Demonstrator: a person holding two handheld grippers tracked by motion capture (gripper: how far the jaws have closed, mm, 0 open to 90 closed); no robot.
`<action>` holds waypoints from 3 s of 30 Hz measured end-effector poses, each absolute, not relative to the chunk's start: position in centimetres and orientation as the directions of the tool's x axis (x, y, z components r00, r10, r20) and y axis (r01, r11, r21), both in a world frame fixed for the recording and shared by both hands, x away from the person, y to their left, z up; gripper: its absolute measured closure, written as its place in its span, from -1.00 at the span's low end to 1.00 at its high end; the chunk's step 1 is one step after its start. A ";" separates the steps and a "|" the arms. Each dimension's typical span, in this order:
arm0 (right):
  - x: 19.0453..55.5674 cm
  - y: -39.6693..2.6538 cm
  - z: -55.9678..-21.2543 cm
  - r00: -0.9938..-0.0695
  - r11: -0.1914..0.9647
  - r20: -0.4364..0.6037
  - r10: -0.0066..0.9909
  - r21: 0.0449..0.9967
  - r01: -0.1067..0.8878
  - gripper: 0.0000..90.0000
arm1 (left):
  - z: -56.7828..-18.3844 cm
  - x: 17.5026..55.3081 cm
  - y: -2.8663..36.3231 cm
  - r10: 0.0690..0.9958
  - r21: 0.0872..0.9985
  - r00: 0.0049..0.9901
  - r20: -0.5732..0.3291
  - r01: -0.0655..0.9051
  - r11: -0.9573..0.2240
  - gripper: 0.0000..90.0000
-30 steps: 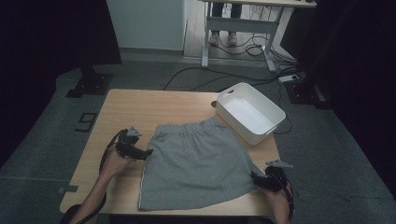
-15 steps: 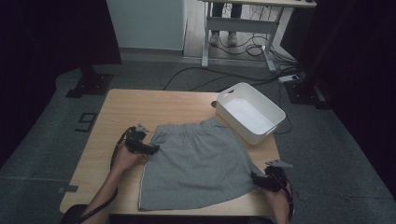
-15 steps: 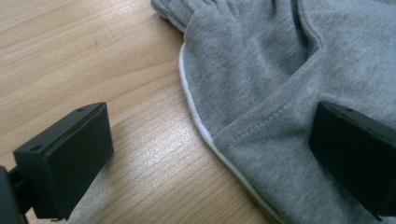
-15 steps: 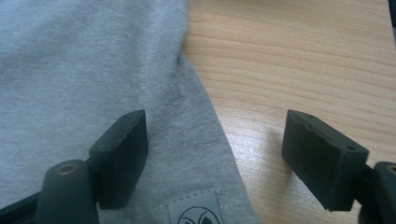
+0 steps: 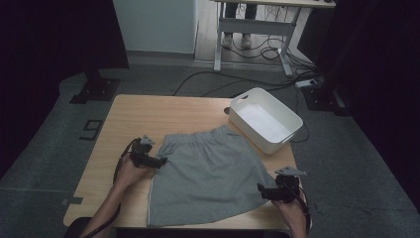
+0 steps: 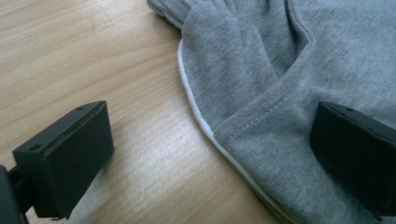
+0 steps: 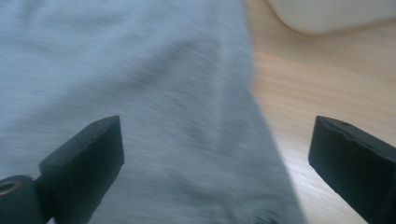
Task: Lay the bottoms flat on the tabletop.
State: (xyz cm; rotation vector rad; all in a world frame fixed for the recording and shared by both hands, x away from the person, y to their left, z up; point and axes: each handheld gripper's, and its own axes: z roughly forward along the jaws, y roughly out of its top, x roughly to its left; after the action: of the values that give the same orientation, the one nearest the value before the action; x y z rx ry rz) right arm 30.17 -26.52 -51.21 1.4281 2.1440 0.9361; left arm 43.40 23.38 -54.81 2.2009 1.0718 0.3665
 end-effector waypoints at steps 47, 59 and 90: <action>28.3 6.4 -52.9 -0.948 0.722 0.081 0.309 0.628 0.290 -0.98 | -54.8 45.0 23.1 0.788 0.663 0.615 -0.029 0.602 -0.445 -1.00; 27.2 8.7 -53.7 -0.962 0.778 -0.015 0.274 0.591 0.213 -0.70 | -54.8 45.1 23.2 0.796 0.665 0.604 -0.028 0.606 -0.437 -1.00; 27.9 8.5 -52.1 -0.975 0.755 0.097 0.201 0.618 0.217 0.85 | -52.3 41.2 25.7 0.774 0.677 0.625 -0.097 0.612 -0.409 0.81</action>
State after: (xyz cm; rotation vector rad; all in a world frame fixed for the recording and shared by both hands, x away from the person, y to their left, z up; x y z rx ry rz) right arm 27.89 8.54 -52.13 0.3538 2.9660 1.0492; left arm 41.23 25.70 -52.32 2.1545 1.0807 0.3015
